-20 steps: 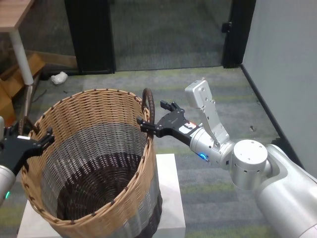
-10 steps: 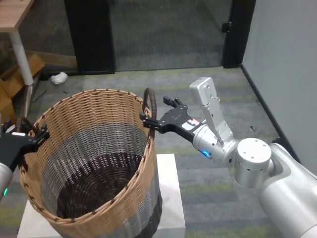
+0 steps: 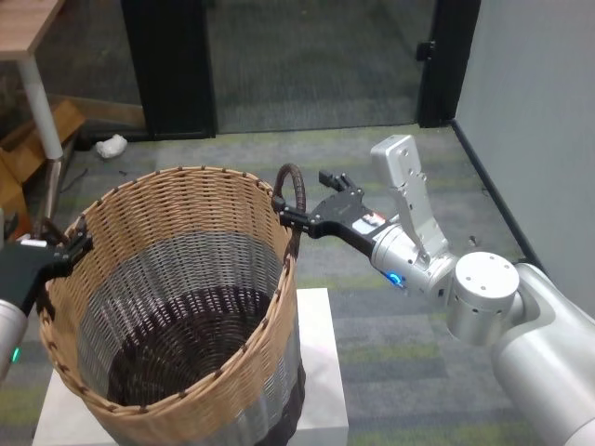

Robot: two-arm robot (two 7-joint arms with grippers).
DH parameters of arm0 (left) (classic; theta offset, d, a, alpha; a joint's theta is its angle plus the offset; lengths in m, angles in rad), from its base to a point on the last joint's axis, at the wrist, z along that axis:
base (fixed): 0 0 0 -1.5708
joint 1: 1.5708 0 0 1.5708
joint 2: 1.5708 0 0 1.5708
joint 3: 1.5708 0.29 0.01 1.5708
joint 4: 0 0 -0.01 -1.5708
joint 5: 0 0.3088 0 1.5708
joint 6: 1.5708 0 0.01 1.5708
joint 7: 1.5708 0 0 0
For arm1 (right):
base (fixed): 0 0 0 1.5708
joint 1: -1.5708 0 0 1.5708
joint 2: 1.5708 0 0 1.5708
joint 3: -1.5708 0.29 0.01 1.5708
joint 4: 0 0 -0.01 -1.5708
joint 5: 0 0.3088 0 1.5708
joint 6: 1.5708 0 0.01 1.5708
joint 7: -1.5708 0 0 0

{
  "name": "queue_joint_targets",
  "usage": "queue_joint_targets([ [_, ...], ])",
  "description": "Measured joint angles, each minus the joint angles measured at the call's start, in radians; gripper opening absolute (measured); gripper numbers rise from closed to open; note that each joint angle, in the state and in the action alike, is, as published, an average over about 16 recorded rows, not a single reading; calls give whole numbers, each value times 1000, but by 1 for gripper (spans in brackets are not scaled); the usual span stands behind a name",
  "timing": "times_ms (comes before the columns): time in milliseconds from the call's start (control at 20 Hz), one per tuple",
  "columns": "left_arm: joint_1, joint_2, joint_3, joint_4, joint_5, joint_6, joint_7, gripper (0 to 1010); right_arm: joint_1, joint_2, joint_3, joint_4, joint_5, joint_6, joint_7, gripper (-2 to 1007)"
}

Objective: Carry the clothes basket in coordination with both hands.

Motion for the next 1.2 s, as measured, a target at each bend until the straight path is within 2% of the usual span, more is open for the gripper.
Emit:
queue_joint_targets([
  [300,3,-8,0,-30,14,-22,-3,1000,-12,9,17,-45,10,4,-16,1000],
  [550,-4,-6,3,-47,19,-49,-19,1000,-31,15,33,-99,12,5,-48,1000],
  [850,-27,15,18,-62,10,-85,-64,1000,-57,20,58,-166,-2,4,-105,1000],
  [1200,-62,51,42,-72,-30,-132,-132,1000,-83,19,90,-229,-30,4,-166,1000],
])
